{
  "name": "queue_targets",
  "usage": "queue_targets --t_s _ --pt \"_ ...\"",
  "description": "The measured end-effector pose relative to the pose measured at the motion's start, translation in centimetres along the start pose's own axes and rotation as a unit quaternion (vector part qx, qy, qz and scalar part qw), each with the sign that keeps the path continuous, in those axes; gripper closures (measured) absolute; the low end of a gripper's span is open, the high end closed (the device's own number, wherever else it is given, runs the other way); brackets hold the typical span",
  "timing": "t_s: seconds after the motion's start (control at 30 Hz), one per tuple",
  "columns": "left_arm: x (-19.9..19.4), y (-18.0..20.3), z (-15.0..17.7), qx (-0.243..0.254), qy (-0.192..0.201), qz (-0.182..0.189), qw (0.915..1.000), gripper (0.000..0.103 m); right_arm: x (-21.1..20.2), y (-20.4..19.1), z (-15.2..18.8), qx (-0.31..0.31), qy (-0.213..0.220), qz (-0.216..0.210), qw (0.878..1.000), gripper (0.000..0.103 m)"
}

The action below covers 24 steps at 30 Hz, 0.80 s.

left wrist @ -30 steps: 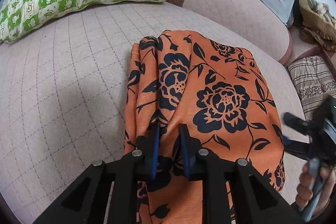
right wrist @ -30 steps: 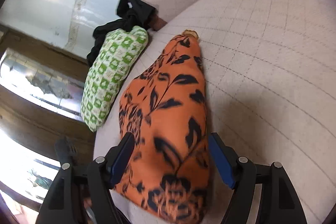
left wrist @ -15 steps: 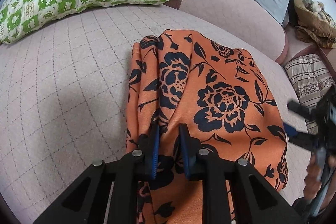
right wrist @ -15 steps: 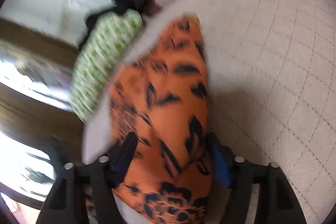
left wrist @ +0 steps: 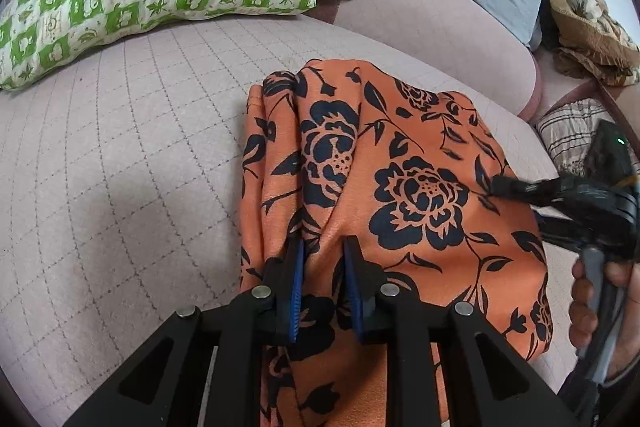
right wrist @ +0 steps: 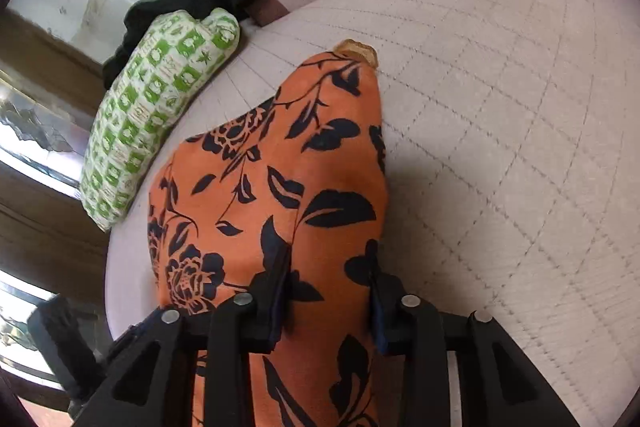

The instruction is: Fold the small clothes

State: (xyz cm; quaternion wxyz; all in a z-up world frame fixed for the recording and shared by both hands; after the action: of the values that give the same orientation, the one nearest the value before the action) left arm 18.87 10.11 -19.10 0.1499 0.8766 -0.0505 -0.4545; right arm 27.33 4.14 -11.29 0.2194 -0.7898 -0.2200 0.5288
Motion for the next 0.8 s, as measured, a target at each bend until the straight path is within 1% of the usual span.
queue_targets --t_s 0.07,0.1,0.13,0.17,0.27,0.3,0.33,0.4,0.47,0.5,0.53,0.57,0.6,0.63,0.67,0.7,0.77,0.8 --pt "-0.1 0.0 0.0 -0.004 0.0 0.002 1.0 0.081 -1.7 -0.3 0.4 0.006 0.02 -0.015 1.0 0.027" --pt "-0.1 0.0 0.0 -0.004 0.0 0.002 1.0 0.081 -2.5 -0.1 0.8 0.009 0.029 -0.017 0.999 0.027" --pt "0.0 0.0 0.0 -0.004 0.0 0.002 1.0 0.081 -3.3 0.2 1.9 0.018 0.029 -0.018 0.999 0.027" --pt "0.0 -0.1 0.0 -0.004 0.0 0.003 1.0 0.081 -3.9 0.7 3.1 0.027 0.023 -0.022 0.999 0.027" --pt "0.0 0.0 0.0 -0.007 0.0 0.005 1.0 0.081 -2.9 1.9 6.0 0.068 -0.01 -0.019 0.997 0.027" --pt "0.0 0.0 0.0 -0.007 0.0 0.004 1.0 0.081 -2.4 1.7 6.9 0.07 -0.025 -0.033 0.997 0.042" --pt "0.0 0.0 0.0 -0.006 0.002 0.003 1.0 0.081 -2.2 0.7 7.3 0.05 -0.034 -0.039 0.997 0.056" --pt "0.0 -0.1 0.1 -0.007 0.002 0.005 1.0 0.081 -2.8 -1.2 7.0 -0.012 -0.024 0.01 1.0 0.062" --pt "0.0 -0.3 0.1 -0.01 0.001 0.01 0.9999 0.081 -3.7 -2.6 6.7 -0.07 -0.009 0.058 0.996 0.063" --pt "0.1 -0.2 0.2 -0.01 0.0 0.012 0.9999 0.081 -3.3 -2.8 7.0 -0.108 -0.012 0.087 0.99 0.063" --pt "0.1 -0.2 0.3 -0.008 0.0 0.013 0.9999 0.081 -2.4 -2.2 7.5 -0.114 -0.029 0.098 0.988 0.063" --pt "0.0 -0.3 0.2 -0.007 0.001 0.013 0.9999 0.081 -1.7 -1.2 7.9 -0.102 -0.041 0.099 0.989 0.057" --pt "-0.1 -0.3 0.3 -0.011 0.003 0.018 0.9998 0.081 -1.8 -0.7 7.8 -0.08 -0.032 0.078 0.993 0.052" --pt "-0.5 -0.4 0.2 -0.016 0.005 0.022 0.9996 0.081 -2.3 -0.6 7.7 -0.066 -0.025 0.065 0.995 0.048" --pt "-1.1 -0.4 0.2 -0.019 0.01 0.025 0.9995 0.081 -2.7 -0.6 7.6 -0.058 -0.021 0.06 0.996 0.035" --pt "-2.0 -0.2 0.2 -0.014 0.019 0.028 0.9993 0.081 -3.5 -0.4 7.5 -0.048 -0.013 0.054 0.997 0.028" --pt "-3.2 0.4 0.2 0.005 0.035 0.028 0.999 0.081 -5.1 -0.4 7.7 -0.035 -0.002 0.021 0.999 0.028" --pt "-3.6 0.5 0.4 0.01 0.037 0.03 0.9988 0.081 -5.8 -0.7 7.7 -0.027 0.004 0.001 1.0 0.028"
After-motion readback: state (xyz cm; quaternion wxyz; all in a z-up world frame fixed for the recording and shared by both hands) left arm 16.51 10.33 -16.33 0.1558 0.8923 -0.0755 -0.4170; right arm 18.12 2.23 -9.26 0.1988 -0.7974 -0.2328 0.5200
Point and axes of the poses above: each gripper's, at about its wrist camera, not at the fingertips, and x roughly the way its jaws point, y to its right, z to its underside, the point moved 10 cm from there along x, roughly the way its jaws point
